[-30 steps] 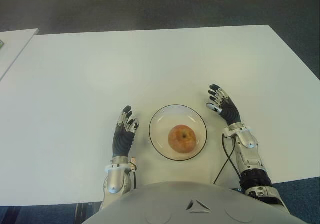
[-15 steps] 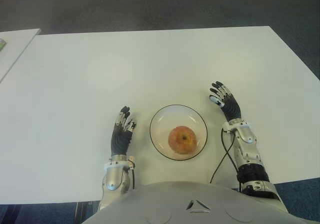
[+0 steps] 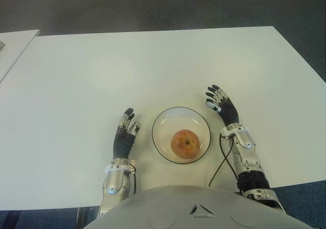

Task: Put the apples into the plate.

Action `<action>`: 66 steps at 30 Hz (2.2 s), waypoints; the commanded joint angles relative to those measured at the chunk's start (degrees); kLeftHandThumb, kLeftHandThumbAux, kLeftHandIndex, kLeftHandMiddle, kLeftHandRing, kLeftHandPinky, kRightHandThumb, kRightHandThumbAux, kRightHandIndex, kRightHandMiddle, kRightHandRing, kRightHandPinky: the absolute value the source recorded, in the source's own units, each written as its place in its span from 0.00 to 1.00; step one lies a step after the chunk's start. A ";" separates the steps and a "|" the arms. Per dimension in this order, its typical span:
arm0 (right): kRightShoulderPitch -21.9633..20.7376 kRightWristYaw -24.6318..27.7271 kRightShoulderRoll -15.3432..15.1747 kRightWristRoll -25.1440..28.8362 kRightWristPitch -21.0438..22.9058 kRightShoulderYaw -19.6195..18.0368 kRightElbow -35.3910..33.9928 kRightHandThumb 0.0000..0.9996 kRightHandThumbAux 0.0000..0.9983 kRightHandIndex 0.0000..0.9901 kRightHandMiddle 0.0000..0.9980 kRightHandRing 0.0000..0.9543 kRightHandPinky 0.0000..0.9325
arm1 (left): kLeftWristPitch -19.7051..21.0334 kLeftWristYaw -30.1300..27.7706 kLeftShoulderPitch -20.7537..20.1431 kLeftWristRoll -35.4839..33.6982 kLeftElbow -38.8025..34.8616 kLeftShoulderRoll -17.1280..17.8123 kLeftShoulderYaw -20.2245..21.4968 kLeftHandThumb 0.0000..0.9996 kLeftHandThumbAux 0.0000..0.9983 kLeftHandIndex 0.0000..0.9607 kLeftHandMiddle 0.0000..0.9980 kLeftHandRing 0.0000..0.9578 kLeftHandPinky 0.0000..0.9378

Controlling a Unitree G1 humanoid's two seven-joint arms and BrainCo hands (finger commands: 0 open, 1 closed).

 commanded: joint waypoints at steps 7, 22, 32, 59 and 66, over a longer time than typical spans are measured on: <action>3.16 2.64 -0.38 -0.15 4.43 0.68 3.94 0.20 0.63 0.10 0.20 0.20 0.22 | -5.96 -0.95 -1.07 -2.75 7.33 -1.35 2.85 0.17 0.56 0.03 0.03 0.01 0.02; 7.05 1.99 1.65 1.37 4.84 0.21 -0.59 0.18 0.63 0.11 0.20 0.19 0.20 | -10.35 -4.01 -1.96 -5.24 12.19 -0.45 5.67 0.14 0.54 0.07 0.07 0.03 0.02; 9.43 -2.41 3.46 0.39 5.52 -0.47 -4.00 0.16 0.65 0.09 0.20 0.19 0.21 | -10.87 -4.11 -2.38 -5.07 13.20 -0.76 6.38 0.12 0.54 0.06 0.08 0.04 0.04; 10.09 -9.12 6.01 -2.54 1.64 -1.24 -3.61 0.16 0.63 0.07 0.16 0.15 0.18 | -12.66 -5.41 -5.68 -9.10 17.11 -1.81 10.46 0.16 0.52 0.10 0.07 0.03 0.02; 9.65 -10.22 6.26 -3.18 1.93 -1.15 -3.46 0.15 0.63 0.07 0.16 0.15 0.18 | -11.02 -6.51 -6.10 -10.89 16.96 -1.67 11.07 0.16 0.51 0.10 0.08 0.03 0.02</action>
